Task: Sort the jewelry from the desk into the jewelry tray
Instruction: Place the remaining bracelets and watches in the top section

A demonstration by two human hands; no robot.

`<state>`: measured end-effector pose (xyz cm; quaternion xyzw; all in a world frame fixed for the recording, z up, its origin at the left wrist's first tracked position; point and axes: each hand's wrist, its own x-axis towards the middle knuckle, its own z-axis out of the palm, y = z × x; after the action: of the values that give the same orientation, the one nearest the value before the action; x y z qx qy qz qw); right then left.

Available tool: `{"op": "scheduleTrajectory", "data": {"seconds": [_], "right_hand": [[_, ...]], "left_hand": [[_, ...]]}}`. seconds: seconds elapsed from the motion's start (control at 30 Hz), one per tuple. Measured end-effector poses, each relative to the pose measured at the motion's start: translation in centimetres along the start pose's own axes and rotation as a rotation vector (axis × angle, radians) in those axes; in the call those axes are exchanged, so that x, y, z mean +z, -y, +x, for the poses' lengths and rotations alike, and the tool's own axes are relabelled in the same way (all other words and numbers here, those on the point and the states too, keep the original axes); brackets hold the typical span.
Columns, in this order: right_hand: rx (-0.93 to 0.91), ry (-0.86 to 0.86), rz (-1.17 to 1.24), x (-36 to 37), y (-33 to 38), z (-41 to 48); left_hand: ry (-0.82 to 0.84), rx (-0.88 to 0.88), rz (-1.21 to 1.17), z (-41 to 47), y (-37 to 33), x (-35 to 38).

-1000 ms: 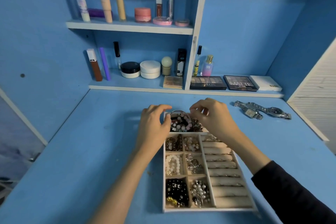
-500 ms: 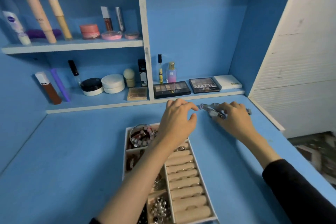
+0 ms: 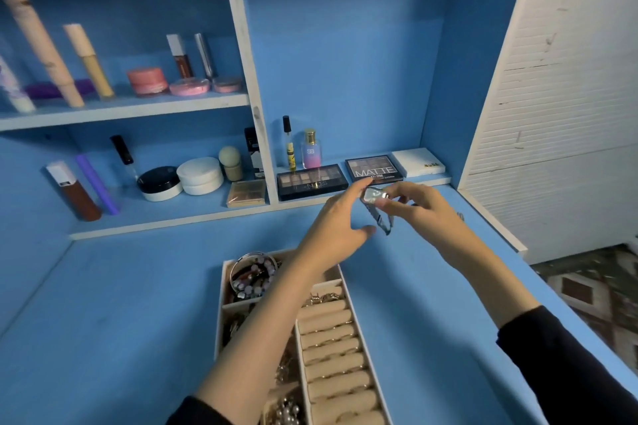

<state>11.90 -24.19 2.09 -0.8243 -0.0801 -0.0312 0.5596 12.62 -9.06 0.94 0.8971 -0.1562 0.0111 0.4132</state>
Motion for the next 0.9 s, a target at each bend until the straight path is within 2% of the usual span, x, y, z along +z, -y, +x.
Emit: {"op": "scheduleTrajectory", "data": {"seconds": [0.17, 0.3, 0.4, 0.5, 0.57, 0.67, 0.77, 0.9], "right_hand": [[0.020, 0.093, 0.343, 1.6, 2.5, -0.5], [0.247, 0.166, 0.728, 4.1, 3.2, -0.4], [0.395, 0.234, 0.884, 6.3, 3.1, -0.3], [0.429, 0.220, 1.043, 8.4, 2.6, -0.4], [0.372, 0.182, 1.039, 9.2, 2.0, -0.4], [0.195, 0.269, 0.813, 9.9, 1.8, -0.6], [0.100, 0.309, 0.688, 10.5, 1.8, -0.9], [0.019, 0.177, 0.526, 10.8, 1.9, -1.2]], "left_hand": [[-0.124, -0.011, -0.319, -2.3, 1.2, -2.7], [-0.173, -0.137, -0.778, -5.0, 2.9, -5.3], [-0.167, -0.204, -1.137, -6.1, 4.3, -6.6], [-0.257, -0.197, -1.318, -6.9, 5.1, -7.4], [-0.352, -0.176, -1.306, -7.2, 5.3, -7.6], [-0.469, -0.138, -1.276, -7.2, 5.3, -7.6], [-0.528, -0.123, -1.296, -7.0, 5.2, -7.7], [-0.553, -0.111, -1.309, -7.0, 5.1, -7.7]]}}
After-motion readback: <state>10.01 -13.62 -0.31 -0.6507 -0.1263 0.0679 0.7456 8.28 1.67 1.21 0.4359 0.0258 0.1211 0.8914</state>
